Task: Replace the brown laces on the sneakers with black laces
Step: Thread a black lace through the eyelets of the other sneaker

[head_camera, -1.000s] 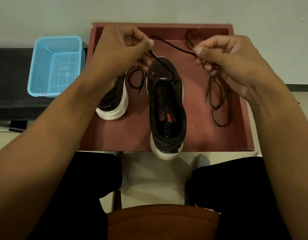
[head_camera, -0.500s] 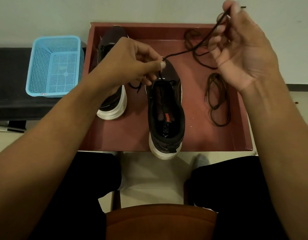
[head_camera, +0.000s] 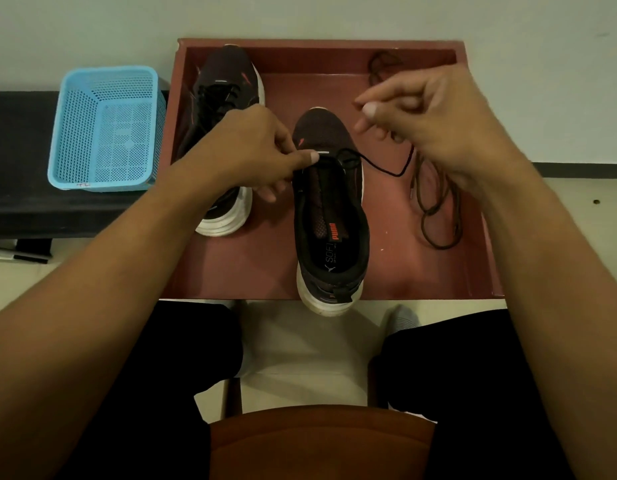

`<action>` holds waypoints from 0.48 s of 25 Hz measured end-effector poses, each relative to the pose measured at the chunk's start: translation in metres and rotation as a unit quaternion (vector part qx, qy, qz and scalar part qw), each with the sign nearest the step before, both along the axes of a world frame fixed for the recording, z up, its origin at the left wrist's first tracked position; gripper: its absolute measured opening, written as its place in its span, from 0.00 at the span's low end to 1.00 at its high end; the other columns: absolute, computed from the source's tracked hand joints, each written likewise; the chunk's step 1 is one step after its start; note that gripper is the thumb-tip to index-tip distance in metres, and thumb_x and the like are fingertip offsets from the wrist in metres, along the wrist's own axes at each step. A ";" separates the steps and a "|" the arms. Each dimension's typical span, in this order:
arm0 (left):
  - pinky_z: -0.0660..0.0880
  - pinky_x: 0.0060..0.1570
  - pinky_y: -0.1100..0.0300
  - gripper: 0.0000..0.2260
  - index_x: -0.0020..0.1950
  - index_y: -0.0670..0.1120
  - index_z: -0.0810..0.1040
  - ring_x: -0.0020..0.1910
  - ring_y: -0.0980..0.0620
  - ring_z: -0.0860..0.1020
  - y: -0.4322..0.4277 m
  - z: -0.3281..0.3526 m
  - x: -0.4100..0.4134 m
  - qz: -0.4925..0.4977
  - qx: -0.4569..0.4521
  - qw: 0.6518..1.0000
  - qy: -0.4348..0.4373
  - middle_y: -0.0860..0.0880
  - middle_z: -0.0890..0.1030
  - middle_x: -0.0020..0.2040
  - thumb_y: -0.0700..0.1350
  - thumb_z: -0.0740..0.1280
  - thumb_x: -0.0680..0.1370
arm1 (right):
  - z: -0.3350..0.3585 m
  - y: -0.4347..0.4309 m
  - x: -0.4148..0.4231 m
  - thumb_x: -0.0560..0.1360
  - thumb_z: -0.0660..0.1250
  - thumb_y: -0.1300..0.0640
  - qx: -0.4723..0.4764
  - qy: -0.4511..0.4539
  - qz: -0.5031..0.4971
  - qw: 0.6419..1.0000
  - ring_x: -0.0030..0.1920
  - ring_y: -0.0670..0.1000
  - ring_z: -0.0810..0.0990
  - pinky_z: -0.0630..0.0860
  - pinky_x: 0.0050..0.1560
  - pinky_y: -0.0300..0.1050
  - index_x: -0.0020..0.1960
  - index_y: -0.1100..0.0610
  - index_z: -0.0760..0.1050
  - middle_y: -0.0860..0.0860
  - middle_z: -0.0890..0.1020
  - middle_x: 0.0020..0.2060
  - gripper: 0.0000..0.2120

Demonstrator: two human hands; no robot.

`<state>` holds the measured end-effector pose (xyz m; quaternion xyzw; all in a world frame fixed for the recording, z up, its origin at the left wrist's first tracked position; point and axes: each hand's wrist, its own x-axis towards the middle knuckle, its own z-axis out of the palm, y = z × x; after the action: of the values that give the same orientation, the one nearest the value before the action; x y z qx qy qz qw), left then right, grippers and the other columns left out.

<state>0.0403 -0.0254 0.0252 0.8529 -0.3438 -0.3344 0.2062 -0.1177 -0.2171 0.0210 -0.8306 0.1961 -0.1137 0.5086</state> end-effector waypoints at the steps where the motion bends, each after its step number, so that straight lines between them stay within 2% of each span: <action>1: 0.79 0.32 0.65 0.14 0.46 0.49 0.83 0.30 0.53 0.85 0.000 0.000 -0.002 0.005 0.010 1.000 -0.005 0.49 0.86 0.34 0.60 0.71 0.79 | 0.000 0.008 0.003 0.81 0.72 0.57 -0.021 0.029 0.025 0.999 0.42 0.45 0.86 0.79 0.45 0.35 0.57 0.57 0.85 0.48 0.89 0.43 0.07; 4: 0.81 0.36 0.64 0.12 0.44 0.50 0.85 0.29 0.54 0.85 0.003 0.000 -0.005 0.016 0.018 1.000 -0.007 0.52 0.86 0.32 0.59 0.75 0.76 | -0.004 0.026 0.011 0.78 0.76 0.56 -0.076 0.090 0.054 0.992 0.42 0.41 0.87 0.82 0.50 0.35 0.53 0.53 0.87 0.44 0.88 0.39 0.05; 8: 0.78 0.27 0.69 0.03 0.47 0.48 0.88 0.27 0.58 0.83 0.003 -0.001 -0.007 0.021 -0.008 1.000 -0.002 0.54 0.85 0.30 0.45 0.75 0.79 | -0.015 0.040 0.023 0.75 0.76 0.56 -0.165 0.118 0.060 0.977 0.41 0.40 0.84 0.80 0.47 0.33 0.48 0.50 0.87 0.42 0.85 0.39 0.03; 12: 0.83 0.32 0.64 0.02 0.48 0.48 0.88 0.31 0.55 0.85 0.004 -0.003 -0.006 0.048 -0.023 0.998 0.021 0.50 0.87 0.38 0.45 0.76 0.78 | -0.023 0.047 0.029 0.78 0.74 0.55 -0.199 0.132 0.055 0.970 0.43 0.39 0.81 0.73 0.42 0.25 0.50 0.50 0.85 0.43 0.84 0.44 0.03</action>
<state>0.0347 -0.0217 0.0223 0.8563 -0.3053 -0.3340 0.2490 -0.0889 -0.1701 -0.0020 -0.9321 0.1896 -0.0114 0.3084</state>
